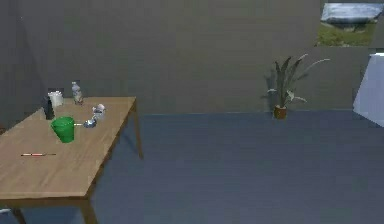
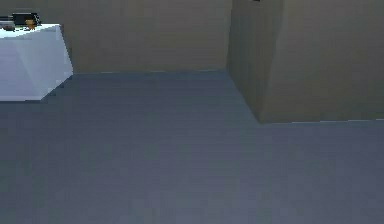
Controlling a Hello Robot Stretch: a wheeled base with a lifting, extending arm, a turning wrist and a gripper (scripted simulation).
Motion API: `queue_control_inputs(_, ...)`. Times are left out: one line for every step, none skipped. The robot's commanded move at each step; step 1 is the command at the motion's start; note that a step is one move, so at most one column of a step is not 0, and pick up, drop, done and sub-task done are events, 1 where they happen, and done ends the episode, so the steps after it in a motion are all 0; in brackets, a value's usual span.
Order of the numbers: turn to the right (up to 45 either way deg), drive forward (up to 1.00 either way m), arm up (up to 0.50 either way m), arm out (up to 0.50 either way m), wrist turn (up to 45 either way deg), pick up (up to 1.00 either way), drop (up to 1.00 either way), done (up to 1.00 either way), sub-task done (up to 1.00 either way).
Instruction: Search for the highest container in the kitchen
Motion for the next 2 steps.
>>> queue_control_inputs(9.0, 0.00, 0.00, 0.00, 0.0, 0.00, 0.00, 0.00, 0.00)
queue_control_inputs(0.0, 0.50, 0.00, 0.00, 0.0, 0.00, 0.00, 0.00, 0.00)
